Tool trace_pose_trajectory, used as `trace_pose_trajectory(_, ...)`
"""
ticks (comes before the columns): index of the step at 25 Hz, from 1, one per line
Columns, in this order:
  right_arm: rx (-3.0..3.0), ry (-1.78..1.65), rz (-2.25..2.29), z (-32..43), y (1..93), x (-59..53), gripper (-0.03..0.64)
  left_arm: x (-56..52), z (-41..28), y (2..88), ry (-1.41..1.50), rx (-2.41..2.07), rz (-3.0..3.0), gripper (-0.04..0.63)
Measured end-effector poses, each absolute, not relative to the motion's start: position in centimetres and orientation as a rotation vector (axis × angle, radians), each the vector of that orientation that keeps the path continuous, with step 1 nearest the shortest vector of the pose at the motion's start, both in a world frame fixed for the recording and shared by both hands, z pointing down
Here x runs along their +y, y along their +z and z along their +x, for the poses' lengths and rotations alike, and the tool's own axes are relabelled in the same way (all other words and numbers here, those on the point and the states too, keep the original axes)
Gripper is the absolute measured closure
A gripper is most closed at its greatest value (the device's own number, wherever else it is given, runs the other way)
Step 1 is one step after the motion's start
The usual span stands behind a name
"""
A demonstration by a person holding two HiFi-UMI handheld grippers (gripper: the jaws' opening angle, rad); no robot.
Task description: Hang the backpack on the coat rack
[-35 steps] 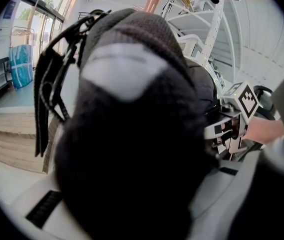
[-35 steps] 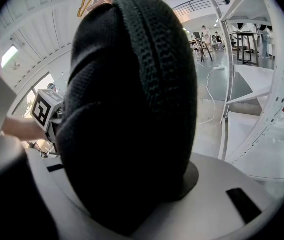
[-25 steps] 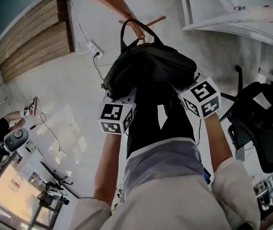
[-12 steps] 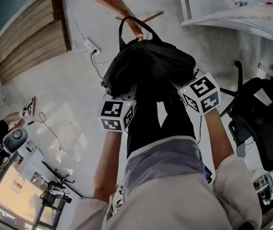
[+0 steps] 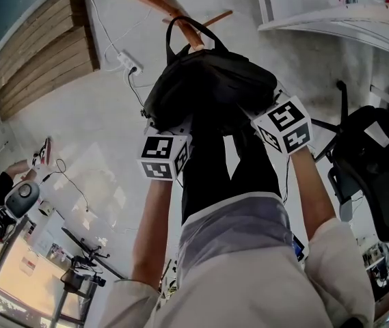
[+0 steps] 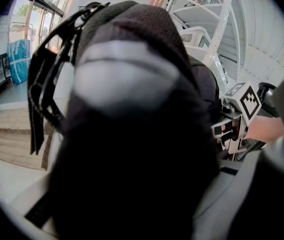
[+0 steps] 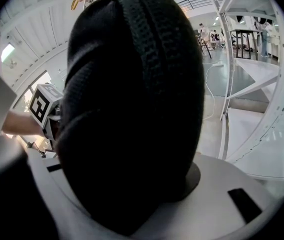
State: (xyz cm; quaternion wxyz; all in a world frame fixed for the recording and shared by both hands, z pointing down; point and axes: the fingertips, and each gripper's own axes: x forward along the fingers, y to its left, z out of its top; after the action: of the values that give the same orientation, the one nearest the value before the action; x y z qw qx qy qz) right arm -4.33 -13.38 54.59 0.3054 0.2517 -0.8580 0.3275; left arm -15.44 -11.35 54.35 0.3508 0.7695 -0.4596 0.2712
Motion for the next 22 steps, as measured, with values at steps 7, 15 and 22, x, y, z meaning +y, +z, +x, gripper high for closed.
trace_pose_trajectory(7, -2.258, 0.869, 0.675, -4.6, 55.7, -13.7, 0.443, -11.6, -15.8, 55.4, 0.71, -1.183, 1.985, 0.459)
trace_pose_trajectory(15, -2.237, 0.87, 0.696, -4.7, 56.7, -14.4, 0.44, -12.4, -15.9, 56.5, 0.719, -1.166, 1.98, 0.457)
trace_pose_trajectory(22, -2.236, 0.878, 0.709, -5.2, 58.2, -14.8, 0.44, -12.8, -16.4, 57.7, 0.732, -1.172, 1.968, 0.456)
